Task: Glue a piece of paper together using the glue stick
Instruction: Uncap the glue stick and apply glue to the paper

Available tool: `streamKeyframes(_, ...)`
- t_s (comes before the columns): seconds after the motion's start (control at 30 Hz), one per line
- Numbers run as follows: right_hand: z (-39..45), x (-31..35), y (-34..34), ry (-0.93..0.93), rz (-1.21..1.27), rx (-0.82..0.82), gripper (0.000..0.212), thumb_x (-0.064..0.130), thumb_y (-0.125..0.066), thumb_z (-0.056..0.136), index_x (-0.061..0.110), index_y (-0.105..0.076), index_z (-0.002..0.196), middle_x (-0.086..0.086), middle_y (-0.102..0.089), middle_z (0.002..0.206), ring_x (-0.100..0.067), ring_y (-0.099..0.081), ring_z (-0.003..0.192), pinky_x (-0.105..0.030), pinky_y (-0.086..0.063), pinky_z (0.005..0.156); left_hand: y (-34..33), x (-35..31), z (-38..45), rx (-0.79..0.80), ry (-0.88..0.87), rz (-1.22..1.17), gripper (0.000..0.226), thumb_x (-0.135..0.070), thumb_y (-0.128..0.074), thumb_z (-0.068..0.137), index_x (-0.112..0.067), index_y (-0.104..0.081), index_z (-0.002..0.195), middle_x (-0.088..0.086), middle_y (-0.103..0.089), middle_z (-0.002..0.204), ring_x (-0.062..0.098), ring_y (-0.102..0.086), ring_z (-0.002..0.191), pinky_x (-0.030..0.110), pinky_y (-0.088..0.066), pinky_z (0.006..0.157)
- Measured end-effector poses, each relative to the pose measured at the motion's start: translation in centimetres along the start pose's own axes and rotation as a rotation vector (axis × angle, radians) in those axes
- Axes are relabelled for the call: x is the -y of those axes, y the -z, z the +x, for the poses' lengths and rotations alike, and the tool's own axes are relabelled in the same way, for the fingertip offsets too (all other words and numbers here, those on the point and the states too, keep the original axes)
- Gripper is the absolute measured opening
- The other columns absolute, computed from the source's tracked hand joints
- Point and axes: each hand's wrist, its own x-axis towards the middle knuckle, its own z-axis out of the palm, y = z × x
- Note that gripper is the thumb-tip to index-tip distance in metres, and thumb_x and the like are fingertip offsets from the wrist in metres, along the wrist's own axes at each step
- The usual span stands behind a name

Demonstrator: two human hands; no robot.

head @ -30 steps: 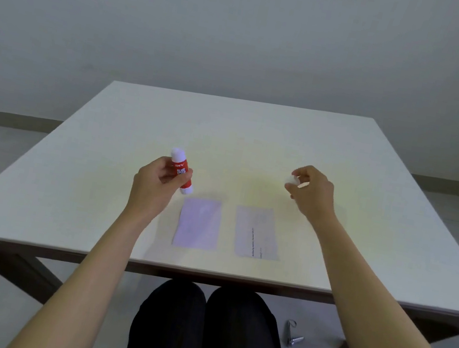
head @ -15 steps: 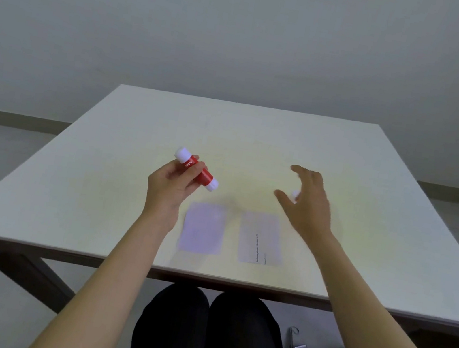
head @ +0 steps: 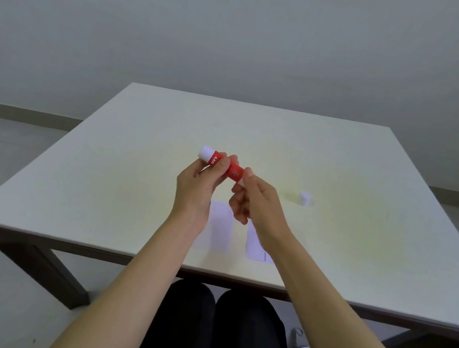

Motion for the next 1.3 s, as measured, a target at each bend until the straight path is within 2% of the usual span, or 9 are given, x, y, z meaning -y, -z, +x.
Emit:
streamKeyframes(0.17, 0.1, 0.2, -0.1, -0.363, 0.223, 0.016, 0.053, 0.051, -0.038, 0.094, 0.012, -0.048, 0.059, -0.002, -0.045, 0.047, -0.015, -0.035, 0.038, -0.021, -0.029, 0.035, 0.5, 0.1, -0.3, 0.078, -0.034, 0.124, 0.013, -0.012, -0.066, 0.084, -0.010, -0.066, 0.096, -0.001, -0.077, 0.091, 0.015, -0.070, 0.100, 0.033, -0.045, 0.100)
streamKeyframes(0.23, 0.1, 0.1, 0.1, -0.234, 0.129, 0.039, 0.044, 0.047, -0.045, 0.094, 0.008, -0.064, 0.088, -0.006, -0.062, 0.061, -0.018, -0.047, 0.043, -0.022, -0.040, 0.043, 0.7, 0.0, -0.1, 0.032, -0.052, 0.137, 0.009, -0.013, -0.067, 0.084, -0.011, -0.067, 0.093, -0.002, -0.077, 0.090, 0.014, -0.071, 0.094, 0.034, -0.046, 0.099)
streamKeyframes(0.33, 0.1, 0.0, 0.1, 0.018, 0.165, 0.059, 0.029, 0.018, -0.057, 0.094, 0.006, -0.056, 0.119, -0.008, -0.067, 0.082, -0.018, -0.061, 0.056, -0.025, -0.052, 0.057, 0.9, -0.2, 0.1, 0.002, -0.065, 0.086, 0.004, -0.013, -0.066, 0.084, -0.012, -0.066, 0.088, -0.001, -0.077, 0.088, 0.015, -0.071, 0.089, 0.034, -0.049, 0.095)
streamKeyframes(0.43, 0.4, 0.3, 0.5, -0.009, 0.258, 0.086, 0.018, 0.014, -0.054, 0.095, 0.000, -0.061, 0.103, -0.010, -0.062, 0.076, -0.015, -0.058, 0.050, -0.023, -0.049, 0.052, 0.8, -0.2, 0.2, 0.040, -0.075, 0.082, 0.001, -0.014, -0.066, 0.085, -0.013, -0.066, 0.086, 0.000, -0.077, 0.088, 0.015, -0.070, 0.090, 0.034, -0.048, 0.095)
streamKeyframes(0.67, -0.1, 0.4, 0.2, -0.488, 0.335, 0.077, 0.050, 0.050, -0.045, 0.093, 0.011, -0.051, 0.062, 0.003, -0.040, 0.045, -0.010, -0.029, 0.033, -0.017, -0.023, 0.031, 1.1, 0.5, -0.2, 0.119, -0.080, 0.135, 0.006, -0.020, -0.065, 0.083, -0.018, -0.069, 0.087, -0.001, -0.077, 0.092, 0.020, -0.069, 0.102, 0.036, -0.046, 0.099)
streamKeyframes(0.87, -0.4, 0.2, 0.7, -0.031, 0.143, 0.036, 0.023, 0.019, -0.060, 0.092, 0.005, -0.057, 0.110, -0.010, -0.065, 0.078, -0.017, -0.058, 0.051, -0.024, -0.050, 0.051, 1.0, 0.8, -0.2, 0.039, -0.070, 0.095, 0.009, -0.016, -0.063, 0.087, -0.017, -0.070, 0.080, 0.001, -0.076, 0.088, 0.016, -0.070, 0.091, 0.039, -0.047, 0.099)
streamKeyframes(0.97, -0.6, 0.2, 0.6, -0.120, 0.287, 0.058, 0.020, 0.021, -0.054, 0.095, 0.001, -0.060, 0.093, -0.010, -0.060, 0.071, -0.014, -0.053, 0.045, -0.021, -0.045, 0.045, 0.8, 0.6, -0.1, 0.075, -0.081, 0.094, 0.006, -0.014, -0.062, 0.088, -0.015, -0.067, 0.083, 0.000, -0.076, 0.088, 0.018, -0.070, 0.093, 0.038, -0.048, 0.097)
streamKeyframes(1.13, -0.8, 0.5, 0.2, -0.549, 0.457, 0.107, 0.052, 0.049, -0.038, 0.096, 0.011, -0.051, 0.065, 0.002, -0.039, 0.042, -0.011, -0.027, 0.030, -0.017, -0.023, 0.031, 0.7, 0.7, -0.5, 0.128, -0.073, 0.102, 0.009, -0.012, -0.059, 0.090, -0.015, -0.067, 0.088, -0.001, -0.076, 0.088, 0.018, -0.070, 0.097, 0.033, -0.049, 0.094)
streamKeyframes(1.3, -0.8, 0.6, 0.1, -0.188, 0.127, -0.010, 0.033, 0.035, -0.050, 0.096, 0.005, -0.060, 0.100, -0.007, -0.061, 0.069, -0.015, -0.050, 0.045, -0.022, -0.040, 0.045, 0.7, 0.5, -0.5, 0.095, -0.076, 0.115, 0.008, -0.013, -0.060, 0.089, -0.014, -0.067, 0.086, -0.001, -0.076, 0.087, 0.017, -0.070, 0.092, 0.036, -0.048, 0.097)
